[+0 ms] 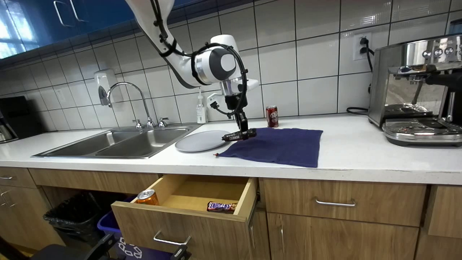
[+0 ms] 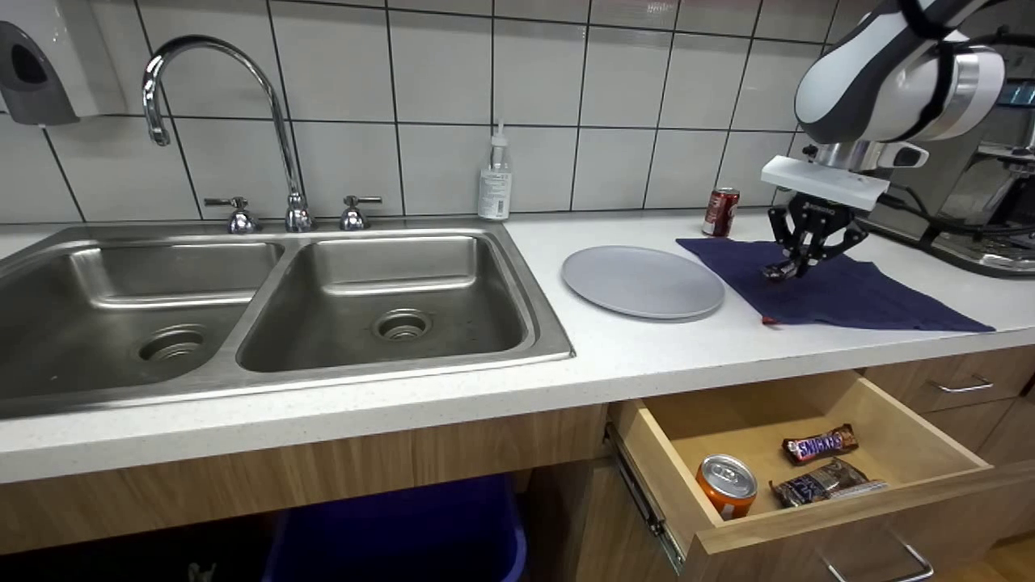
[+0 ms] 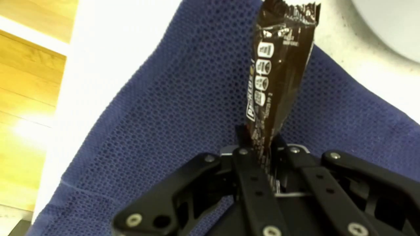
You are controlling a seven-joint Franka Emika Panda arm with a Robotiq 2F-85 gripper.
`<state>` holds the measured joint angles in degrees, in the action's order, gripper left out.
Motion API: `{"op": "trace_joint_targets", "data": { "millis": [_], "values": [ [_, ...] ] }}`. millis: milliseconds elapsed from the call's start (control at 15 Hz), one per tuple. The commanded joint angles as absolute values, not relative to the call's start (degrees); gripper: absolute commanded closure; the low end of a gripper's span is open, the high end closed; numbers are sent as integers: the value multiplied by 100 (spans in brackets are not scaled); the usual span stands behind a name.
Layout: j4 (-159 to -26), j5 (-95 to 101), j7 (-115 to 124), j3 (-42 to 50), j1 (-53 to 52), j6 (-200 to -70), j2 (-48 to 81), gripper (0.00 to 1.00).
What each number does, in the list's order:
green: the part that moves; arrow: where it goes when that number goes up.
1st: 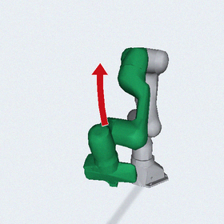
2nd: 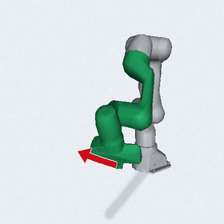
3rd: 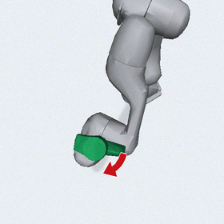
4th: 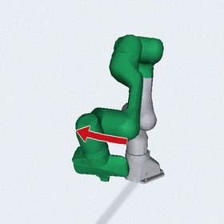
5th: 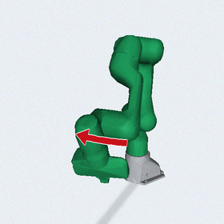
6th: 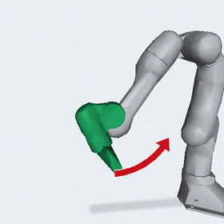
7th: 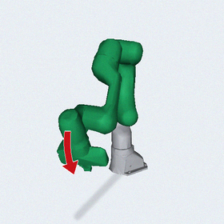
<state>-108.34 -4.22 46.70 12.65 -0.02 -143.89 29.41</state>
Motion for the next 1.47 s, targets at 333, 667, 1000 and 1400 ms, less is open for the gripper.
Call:
{"op": "trace_joint_targets", "data": {
  "millis": [333, 667, 1000, 1400],
  "values": [
    [-12931, -314, 4950, 1289, -337, -15344, 1645, 96],
    [-13631, -291, 5125, 1260, -452, -15745, 1271, 96],
    [-14177, -261, 5298, 1255, -495, -16045, 982, 96],
    [-14617, -174, 5521, 1283, -445, -16237, 759, 96]
  ]
}}
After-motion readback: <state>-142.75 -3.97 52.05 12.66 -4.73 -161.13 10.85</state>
